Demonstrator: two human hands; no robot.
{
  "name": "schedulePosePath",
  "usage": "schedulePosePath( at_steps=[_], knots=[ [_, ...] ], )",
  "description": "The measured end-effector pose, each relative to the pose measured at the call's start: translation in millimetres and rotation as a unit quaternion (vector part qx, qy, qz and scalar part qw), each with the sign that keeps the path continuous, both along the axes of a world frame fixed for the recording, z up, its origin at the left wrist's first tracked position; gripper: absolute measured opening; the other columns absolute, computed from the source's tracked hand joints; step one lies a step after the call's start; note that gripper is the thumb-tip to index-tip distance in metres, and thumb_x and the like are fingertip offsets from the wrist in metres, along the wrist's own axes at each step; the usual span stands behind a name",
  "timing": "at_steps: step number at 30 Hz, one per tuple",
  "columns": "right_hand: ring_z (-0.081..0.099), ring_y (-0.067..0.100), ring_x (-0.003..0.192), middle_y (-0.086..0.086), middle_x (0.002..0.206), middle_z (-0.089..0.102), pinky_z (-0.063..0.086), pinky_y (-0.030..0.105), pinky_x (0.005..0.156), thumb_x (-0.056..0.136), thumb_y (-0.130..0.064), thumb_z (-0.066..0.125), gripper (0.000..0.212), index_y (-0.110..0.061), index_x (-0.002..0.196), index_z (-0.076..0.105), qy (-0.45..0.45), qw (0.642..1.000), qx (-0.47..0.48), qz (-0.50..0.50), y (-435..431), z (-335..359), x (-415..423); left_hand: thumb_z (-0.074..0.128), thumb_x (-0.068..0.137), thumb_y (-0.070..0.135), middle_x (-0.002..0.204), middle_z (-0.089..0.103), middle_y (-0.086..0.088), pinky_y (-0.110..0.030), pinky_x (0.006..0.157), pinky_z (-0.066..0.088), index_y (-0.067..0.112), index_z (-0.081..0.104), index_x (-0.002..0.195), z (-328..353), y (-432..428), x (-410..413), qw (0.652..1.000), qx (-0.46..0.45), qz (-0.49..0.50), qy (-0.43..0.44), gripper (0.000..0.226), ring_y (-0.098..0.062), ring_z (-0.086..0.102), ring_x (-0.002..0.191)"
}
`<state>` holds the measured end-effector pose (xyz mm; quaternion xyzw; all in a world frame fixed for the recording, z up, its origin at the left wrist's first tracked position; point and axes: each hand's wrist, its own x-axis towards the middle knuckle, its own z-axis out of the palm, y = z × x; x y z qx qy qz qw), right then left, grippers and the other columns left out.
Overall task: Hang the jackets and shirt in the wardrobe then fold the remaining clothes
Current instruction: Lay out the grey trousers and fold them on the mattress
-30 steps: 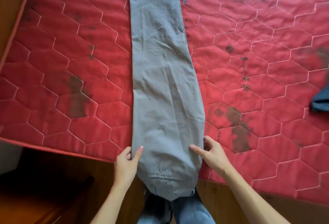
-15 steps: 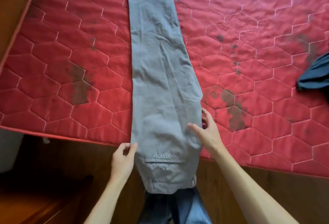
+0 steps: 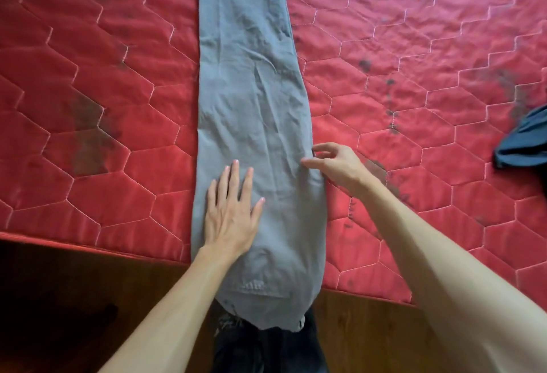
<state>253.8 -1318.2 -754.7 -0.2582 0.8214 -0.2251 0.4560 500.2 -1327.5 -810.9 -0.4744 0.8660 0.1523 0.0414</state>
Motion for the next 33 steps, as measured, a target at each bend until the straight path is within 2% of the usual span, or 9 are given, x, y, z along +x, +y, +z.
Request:
schedulePosePath(
  at_steps=[3, 6, 12, 16, 18, 22, 27, 31, 33],
  knots=[
    [0.058, 0.012, 0.086, -0.009, 0.087, 0.061, 0.046, 0.031, 0.081, 0.079, -0.051, 0.076, 0.041, -0.021, 0.107, 0.068, 0.145, 0.987, -0.015, 0.061, 0.3, -8.9, -6.1, 0.029, 0.099, 0.055, 0.166, 0.007, -0.014, -0.051, 0.122, 0.015, 0.016, 0.019, 0.159, -9.9, -4.4, 1.6, 1.0, -0.013, -0.013, -0.011, 0.072, -0.03, 0.011, 0.153],
    [0.049, 0.007, 0.058, -0.009, 0.063, 0.055, 0.042, 0.029, 0.061, 0.079, -0.045, 0.079, 0.035, -0.015, 0.072, 0.063, 0.08, 0.994, -0.056, 0.055, -3.3, -10.6, -9.9, 0.027, 0.098, 0.058, 0.167, 0.001, -0.013, -0.053, 0.122, 0.012, 0.018, 0.013, 0.16, -16.0, -21.6, -14.4, 0.999, -0.023, -0.02, -0.02, 0.075, -0.03, 0.004, 0.154],
    [0.065, 0.015, 0.075, 0.005, 0.086, 0.068, 0.054, 0.027, 0.073, 0.081, -0.003, 0.077, 0.035, -0.004, 0.111, 0.058, -0.174, 0.963, -0.205, -0.026, -9.4, 5.6, 0.3, 0.021, 0.097, 0.06, 0.167, -0.004, -0.013, -0.054, 0.122, 0.008, 0.019, 0.006, 0.16, -21.5, -36.6, -28.8, 0.998, -0.032, -0.026, -0.051, 0.076, -0.03, -0.002, 0.154],
    [0.059, 0.016, 0.08, -0.003, 0.086, 0.066, 0.044, 0.034, 0.073, 0.078, -0.024, 0.083, 0.033, -0.017, 0.107, 0.07, -0.283, 0.946, -0.158, -0.018, -11.7, 2.9, -12.6, 0.019, 0.097, 0.06, 0.166, 0.0, -0.015, -0.055, 0.122, 0.008, 0.018, 0.01, 0.16, -20.9, -37.3, -29.8, 0.997, -0.044, -0.03, -0.061, 0.076, -0.032, 0.001, 0.154],
    [0.053, 0.014, 0.076, -0.003, 0.084, 0.061, 0.041, 0.033, 0.07, 0.08, -0.058, 0.071, 0.051, -0.011, 0.098, 0.071, -0.203, 0.97, -0.042, 0.127, -12.3, 3.1, -22.9, 0.022, 0.097, 0.06, 0.166, 0.001, -0.015, -0.055, 0.122, 0.009, 0.017, 0.011, 0.16, -20.5, -37.2, -30.5, 0.996, -0.047, -0.033, -0.065, 0.077, -0.032, 0.001, 0.154],
    [0.051, 0.019, 0.064, -0.004, 0.07, 0.053, 0.043, 0.034, 0.062, 0.061, -0.095, 0.05, 0.089, -0.008, 0.079, 0.059, -0.015, 0.928, 0.124, 0.351, -10.3, 7.0, -31.4, 0.026, 0.096, 0.06, 0.166, 0.0, -0.015, -0.056, 0.121, 0.009, 0.017, 0.012, 0.159, -21.3, -37.0, -30.1, 0.997, -0.049, -0.033, -0.054, 0.077, -0.032, 0.001, 0.154],
    [0.038, 0.019, 0.055, -0.003, 0.058, 0.04, 0.034, 0.033, 0.054, 0.065, -0.092, 0.051, 0.084, -0.008, 0.064, 0.048, 0.059, 0.916, 0.11, 0.382, -6.1, 25.0, -59.2, 0.026, 0.097, 0.059, 0.166, 0.0, -0.015, -0.057, 0.121, 0.01, 0.017, 0.012, 0.16, -19.5, -37.2, -29.6, 0.996, -0.052, -0.038, -0.054, 0.077, -0.033, 0.002, 0.154],
    [0.045, 0.021, 0.055, -0.006, 0.047, 0.045, 0.036, 0.032, 0.053, 0.084, -0.053, 0.067, 0.055, -0.014, 0.05, 0.047, 0.156, 0.955, 0.05, 0.246, 25.8, 12.6, -104.4, 0.026, 0.097, 0.059, 0.166, 0.002, -0.016, -0.057, 0.121, 0.011, 0.016, 0.013, 0.159, -20.6, -37.1, -30.3, 0.996, -0.057, -0.037, -0.059, 0.077, -0.034, 0.003, 0.153],
    [0.057, 0.025, 0.071, -0.007, 0.064, 0.058, 0.045, 0.035, 0.064, 0.088, -0.04, 0.066, 0.036, -0.021, 0.06, 0.056, 0.253, 0.955, -0.006, 0.155, 43.7, 1.9, -106.9, 0.026, 0.096, 0.059, 0.166, 0.002, -0.017, -0.058, 0.121, 0.011, 0.016, 0.014, 0.159, -21.1, -36.4, -30.6, 0.995, -0.062, -0.037, -0.062, 0.077, -0.034, 0.004, 0.153]
  ],
)
